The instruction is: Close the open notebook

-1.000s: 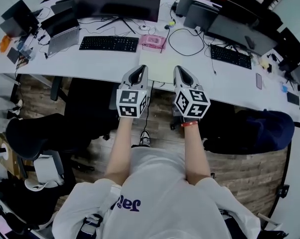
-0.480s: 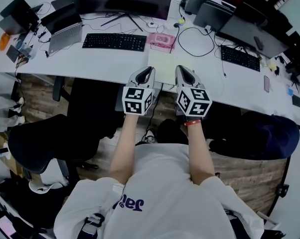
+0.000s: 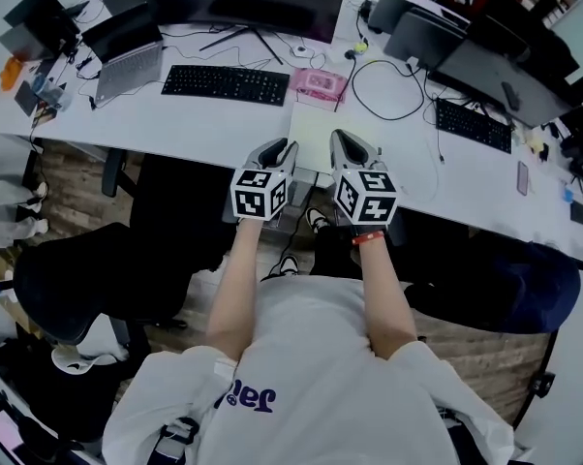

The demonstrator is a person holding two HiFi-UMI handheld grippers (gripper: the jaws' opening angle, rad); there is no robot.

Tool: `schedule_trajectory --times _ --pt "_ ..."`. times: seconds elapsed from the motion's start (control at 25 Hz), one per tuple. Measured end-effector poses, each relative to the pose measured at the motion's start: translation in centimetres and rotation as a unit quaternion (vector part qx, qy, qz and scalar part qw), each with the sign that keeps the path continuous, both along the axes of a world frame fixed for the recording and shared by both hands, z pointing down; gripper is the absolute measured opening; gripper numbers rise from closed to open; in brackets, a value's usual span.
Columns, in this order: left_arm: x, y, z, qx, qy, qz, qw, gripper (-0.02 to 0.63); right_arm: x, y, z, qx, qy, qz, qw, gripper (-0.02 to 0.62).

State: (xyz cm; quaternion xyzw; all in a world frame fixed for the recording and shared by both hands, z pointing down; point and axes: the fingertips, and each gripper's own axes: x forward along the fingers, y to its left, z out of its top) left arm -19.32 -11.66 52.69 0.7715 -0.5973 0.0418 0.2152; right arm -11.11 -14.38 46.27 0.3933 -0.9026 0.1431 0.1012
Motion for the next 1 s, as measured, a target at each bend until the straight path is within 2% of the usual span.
schedule_trajectory --times 0.28,0.52,0.72,1.0 --pt "-1.3 -3.0 1.5 -0.042 -0.012 0.013 0.9989 0.129 0.3 -3.7 0.2 -0.010 -0.001 -0.007 1.000 0.015" --pt "-1.6 -5.0 4.4 -0.084 0.003 0.025 0.9962 0.144 1.0 -6.1 2.2 -0.032 0.004 -0.011 0.999 0.015" --pt "-1.5 -6.0 6.9 -0.126 0.029 0.046 0.9905 0.158 1.2 -7.4 3.8 -0.045 0.001 -0.014 0.999 0.015" --pt "-1.9 -7.8 9.4 -0.159 0.031 0.062 0.9847 0.195 0.8 -9.2 5.5 -0.063 0.005 -0.023 0.998 0.015"
